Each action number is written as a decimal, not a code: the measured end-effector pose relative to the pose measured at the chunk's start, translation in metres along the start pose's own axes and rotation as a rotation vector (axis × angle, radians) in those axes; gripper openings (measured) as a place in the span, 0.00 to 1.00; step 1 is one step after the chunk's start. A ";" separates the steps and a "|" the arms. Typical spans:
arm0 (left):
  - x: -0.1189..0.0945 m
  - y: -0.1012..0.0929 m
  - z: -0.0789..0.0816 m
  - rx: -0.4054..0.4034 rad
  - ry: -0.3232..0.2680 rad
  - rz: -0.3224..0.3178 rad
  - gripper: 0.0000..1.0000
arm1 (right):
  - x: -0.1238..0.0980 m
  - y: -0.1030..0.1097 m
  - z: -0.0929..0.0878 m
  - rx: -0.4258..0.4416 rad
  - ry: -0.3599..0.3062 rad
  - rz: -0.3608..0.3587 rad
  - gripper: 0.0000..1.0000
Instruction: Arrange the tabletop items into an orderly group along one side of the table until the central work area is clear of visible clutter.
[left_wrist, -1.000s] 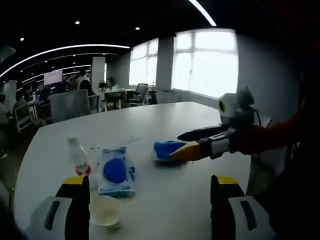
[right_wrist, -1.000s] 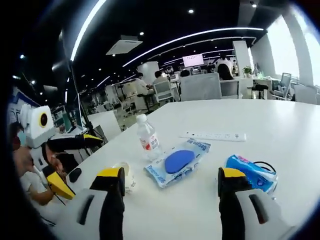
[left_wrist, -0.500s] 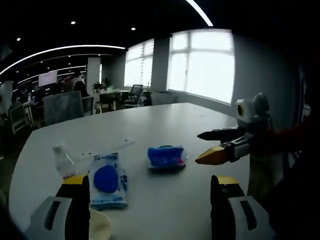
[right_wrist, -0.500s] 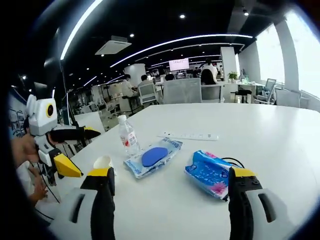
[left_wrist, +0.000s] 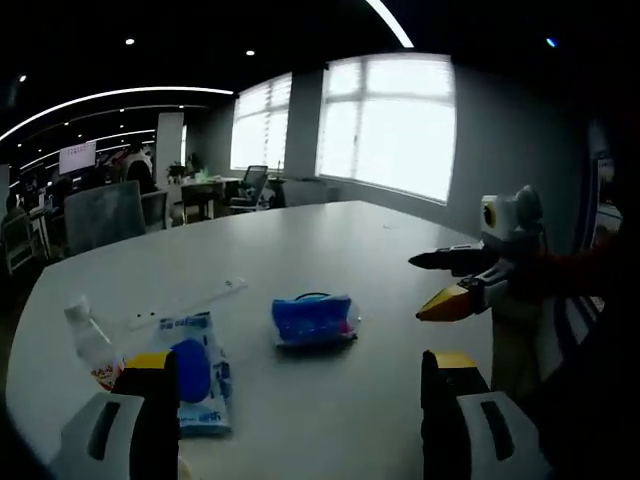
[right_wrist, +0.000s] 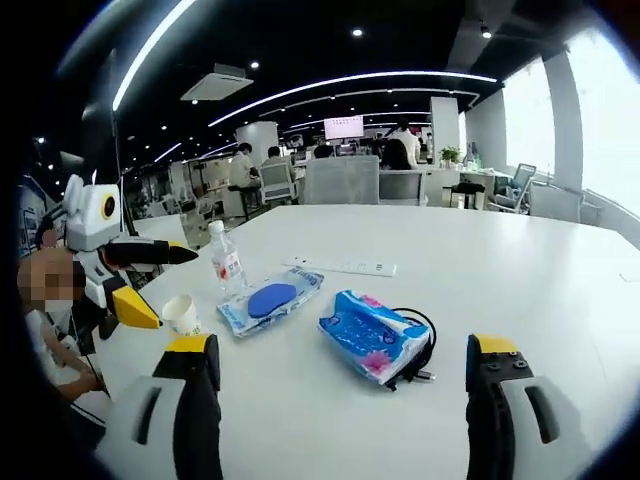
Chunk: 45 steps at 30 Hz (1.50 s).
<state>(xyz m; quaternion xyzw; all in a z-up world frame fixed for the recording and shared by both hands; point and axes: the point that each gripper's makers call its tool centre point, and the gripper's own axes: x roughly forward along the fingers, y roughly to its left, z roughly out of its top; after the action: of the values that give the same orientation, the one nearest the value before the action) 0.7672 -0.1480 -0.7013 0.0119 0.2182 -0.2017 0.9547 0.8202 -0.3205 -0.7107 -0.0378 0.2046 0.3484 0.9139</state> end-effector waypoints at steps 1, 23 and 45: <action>0.002 -0.001 0.001 0.003 0.000 -0.002 1.00 | -0.001 -0.002 0.001 0.001 -0.003 -0.005 0.99; 0.061 -0.010 0.023 -0.011 -0.002 -0.073 0.98 | 0.015 -0.040 0.001 0.057 0.042 -0.043 0.85; 0.131 -0.006 0.028 -0.026 0.020 -0.116 0.71 | 0.055 -0.070 -0.014 0.012 0.147 -0.013 0.54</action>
<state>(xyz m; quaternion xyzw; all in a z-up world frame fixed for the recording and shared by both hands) 0.8841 -0.2069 -0.7302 -0.0111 0.2306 -0.2537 0.9393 0.8983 -0.3416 -0.7505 -0.0594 0.2731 0.3375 0.8989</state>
